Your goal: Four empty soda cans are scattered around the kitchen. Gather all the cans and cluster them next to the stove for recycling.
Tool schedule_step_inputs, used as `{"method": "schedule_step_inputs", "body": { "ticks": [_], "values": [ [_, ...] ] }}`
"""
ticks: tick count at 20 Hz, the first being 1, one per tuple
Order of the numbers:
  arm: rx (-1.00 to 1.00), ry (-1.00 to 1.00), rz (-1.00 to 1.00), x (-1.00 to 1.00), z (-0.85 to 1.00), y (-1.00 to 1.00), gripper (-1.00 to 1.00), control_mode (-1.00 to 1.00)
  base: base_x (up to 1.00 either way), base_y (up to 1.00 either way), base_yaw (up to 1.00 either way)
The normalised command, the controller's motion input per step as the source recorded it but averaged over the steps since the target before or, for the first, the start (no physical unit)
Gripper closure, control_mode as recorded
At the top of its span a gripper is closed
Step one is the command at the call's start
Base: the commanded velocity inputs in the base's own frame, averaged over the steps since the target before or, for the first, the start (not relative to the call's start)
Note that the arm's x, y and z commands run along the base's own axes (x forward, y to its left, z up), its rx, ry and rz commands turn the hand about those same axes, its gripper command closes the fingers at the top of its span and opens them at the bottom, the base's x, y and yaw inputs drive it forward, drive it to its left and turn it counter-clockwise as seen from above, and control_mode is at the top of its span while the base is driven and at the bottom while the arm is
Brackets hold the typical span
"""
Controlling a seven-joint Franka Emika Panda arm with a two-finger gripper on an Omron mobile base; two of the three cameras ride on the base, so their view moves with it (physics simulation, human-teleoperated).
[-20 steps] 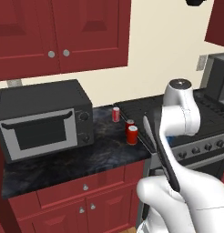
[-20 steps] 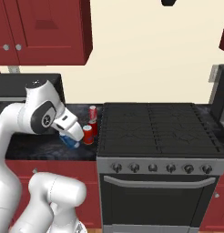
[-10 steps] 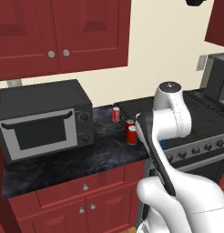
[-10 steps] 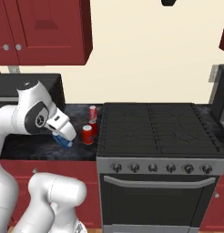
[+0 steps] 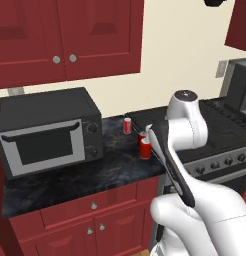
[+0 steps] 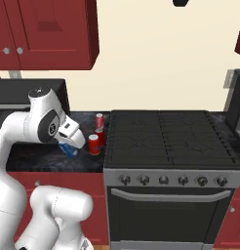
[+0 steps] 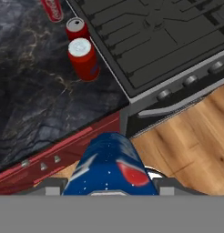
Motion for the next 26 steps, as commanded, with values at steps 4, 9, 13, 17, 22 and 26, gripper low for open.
{"method": "schedule_step_inputs", "body": {
  "ticks": [4,9,13,17,22,26],
  "values": [
    [0.01,0.08,0.05,0.40,-0.13,0.03,1.00,-1.00,0.00,0.00,0.00],
    [0.00,0.13,0.00,0.34,-0.19,0.02,1.00,-1.00,0.00,0.00,0.00],
    [0.01,0.14,0.00,0.35,-0.23,0.00,1.00,-1.00,0.00,0.00,0.00],
    [0.01,0.09,0.00,0.29,-0.18,0.00,1.00,-1.00,0.00,0.00,0.00],
    [0.00,0.00,0.00,0.17,-0.23,0.03,1.00,-1.00,0.00,0.00,0.00],
    [0.00,0.00,0.00,0.07,-0.25,0.01,1.00,-1.00,0.00,0.00,0.00]
  ]
}}
